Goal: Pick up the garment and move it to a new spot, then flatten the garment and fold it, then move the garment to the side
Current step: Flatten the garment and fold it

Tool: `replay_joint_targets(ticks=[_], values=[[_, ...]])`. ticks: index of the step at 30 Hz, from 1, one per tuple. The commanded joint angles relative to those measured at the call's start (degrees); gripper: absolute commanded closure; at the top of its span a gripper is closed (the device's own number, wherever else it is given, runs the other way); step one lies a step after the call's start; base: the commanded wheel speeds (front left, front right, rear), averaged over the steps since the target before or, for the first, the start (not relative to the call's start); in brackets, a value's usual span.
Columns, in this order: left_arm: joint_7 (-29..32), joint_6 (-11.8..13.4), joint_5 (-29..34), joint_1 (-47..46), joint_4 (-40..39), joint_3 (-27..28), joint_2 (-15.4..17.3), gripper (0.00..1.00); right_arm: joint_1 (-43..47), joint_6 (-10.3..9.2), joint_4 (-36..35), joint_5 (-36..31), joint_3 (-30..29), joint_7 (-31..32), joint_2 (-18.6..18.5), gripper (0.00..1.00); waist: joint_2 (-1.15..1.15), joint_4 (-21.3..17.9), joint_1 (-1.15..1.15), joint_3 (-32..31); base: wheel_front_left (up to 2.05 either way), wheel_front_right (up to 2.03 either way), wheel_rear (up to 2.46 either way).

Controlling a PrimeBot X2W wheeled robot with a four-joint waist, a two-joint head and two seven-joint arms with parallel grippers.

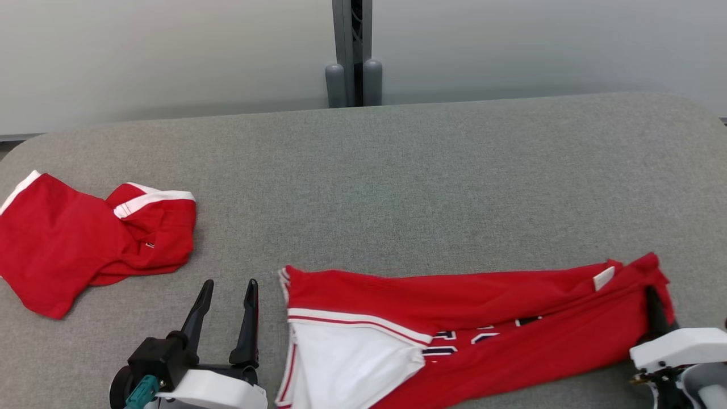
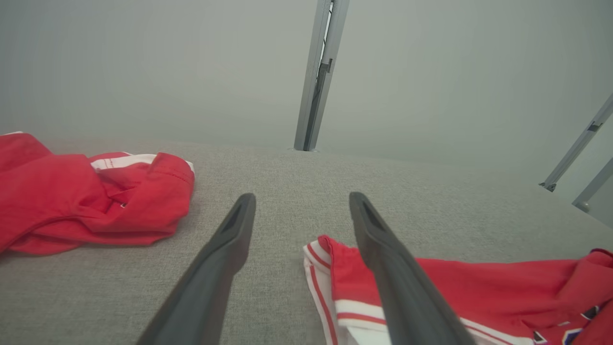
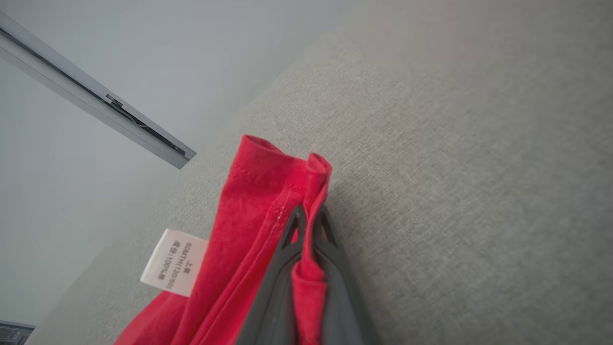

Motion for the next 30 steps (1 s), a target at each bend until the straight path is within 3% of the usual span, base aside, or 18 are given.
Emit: replay_joint_targets(ticks=[1, 9, 16, 30], values=[[-0.2, 0.1, -0.4, -0.3, 0.2, -0.1, 0.2, 0.0, -0.5, 0.01, 0.3, -0.7, -0.7, -0.1, -1.4, 1.0, 0.0, 0.0, 0.0, -0.2, 0.0, 0.0, 0.0], [-0.2, 0.7, -1.6, -0.1, 0.3, -0.4, 0.2, 0.0, -2.3, 0.01, 1.0, -4.2, -2.4, -0.1, -5.3, 1.0, 0.0, 0.0, 0.0, -1.3, 0.0, 0.0, 0.0], [-0.2, 1.2, -2.6, 0.3, 0.3, -0.6, 0.2, 0.0, -1.2, 0.01, -4.1, -5.7, 0.3, -0.1, -6.4, 1.0, 0.0, -0.2, 0.0, -3.0, 0.0, 0.0, 0.0], [-0.2, 2.2, -5.1, 1.8, -0.3, -1.0, 0.2, 0.0, 2.9, 0.02, -19.1, -7.0, 8.6, 0.7, -3.5, 1.0, 0.0, -0.4, 0.0, -6.0, 0.0, 0.0, 0.0]])
